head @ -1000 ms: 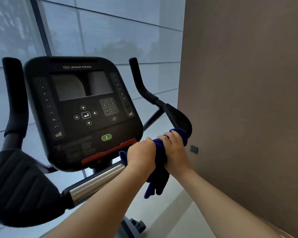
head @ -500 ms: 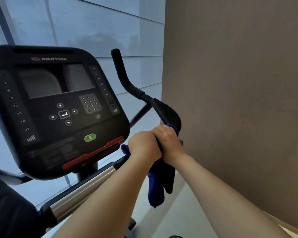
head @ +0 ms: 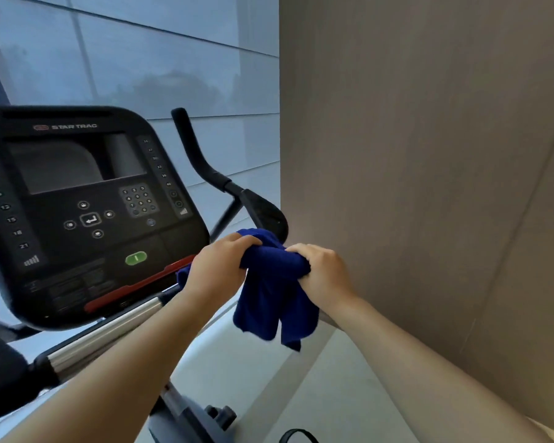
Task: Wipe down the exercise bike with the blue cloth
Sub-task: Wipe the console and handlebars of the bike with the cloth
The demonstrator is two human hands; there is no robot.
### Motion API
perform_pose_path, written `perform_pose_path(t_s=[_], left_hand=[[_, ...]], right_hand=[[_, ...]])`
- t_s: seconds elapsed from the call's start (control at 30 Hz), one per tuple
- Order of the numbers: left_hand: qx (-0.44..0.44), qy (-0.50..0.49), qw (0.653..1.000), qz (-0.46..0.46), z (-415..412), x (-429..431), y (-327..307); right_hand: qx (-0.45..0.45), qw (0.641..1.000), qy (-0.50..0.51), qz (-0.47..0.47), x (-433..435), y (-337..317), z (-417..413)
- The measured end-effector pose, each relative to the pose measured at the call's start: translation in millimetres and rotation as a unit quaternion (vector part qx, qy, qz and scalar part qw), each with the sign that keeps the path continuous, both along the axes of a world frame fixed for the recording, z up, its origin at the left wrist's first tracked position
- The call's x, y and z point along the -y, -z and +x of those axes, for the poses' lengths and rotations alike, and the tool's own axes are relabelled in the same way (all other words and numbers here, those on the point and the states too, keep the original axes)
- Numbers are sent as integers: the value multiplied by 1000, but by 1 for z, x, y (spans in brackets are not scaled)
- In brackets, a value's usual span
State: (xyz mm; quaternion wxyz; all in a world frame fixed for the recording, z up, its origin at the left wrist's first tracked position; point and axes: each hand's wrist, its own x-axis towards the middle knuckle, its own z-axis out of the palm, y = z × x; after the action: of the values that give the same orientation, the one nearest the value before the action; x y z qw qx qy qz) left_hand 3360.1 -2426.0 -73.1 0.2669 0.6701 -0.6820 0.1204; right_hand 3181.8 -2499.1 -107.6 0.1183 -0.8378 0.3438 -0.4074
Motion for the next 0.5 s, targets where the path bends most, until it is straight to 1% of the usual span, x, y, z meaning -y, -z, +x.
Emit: perform_pose_path(t_s=[0.13, 0.23, 0.3, 0.37, 0.43, 0.5], left_hand=[[-96, 7, 995, -11, -65, 16, 2], [-210, 27, 977, -17, -128, 33, 5], [-265, 43, 963, -30, -176, 47, 6], [-286, 55, 956, -39, -225, 64, 7], [-288, 65, 955, -39, -271, 83, 8], [-293, 74, 952, -41, -313, 105, 9]], right_hand=[[35, 999, 0, 32, 10, 12, -50], [76, 994, -23, 69, 28, 19, -106], [101, 989, -49, 96, 42, 22, -150], [117, 982, -68, 131, 60, 24, -196], [127, 975, -79, 162, 76, 24, -242], [116, 978, -65, 163, 93, 24, -291]])
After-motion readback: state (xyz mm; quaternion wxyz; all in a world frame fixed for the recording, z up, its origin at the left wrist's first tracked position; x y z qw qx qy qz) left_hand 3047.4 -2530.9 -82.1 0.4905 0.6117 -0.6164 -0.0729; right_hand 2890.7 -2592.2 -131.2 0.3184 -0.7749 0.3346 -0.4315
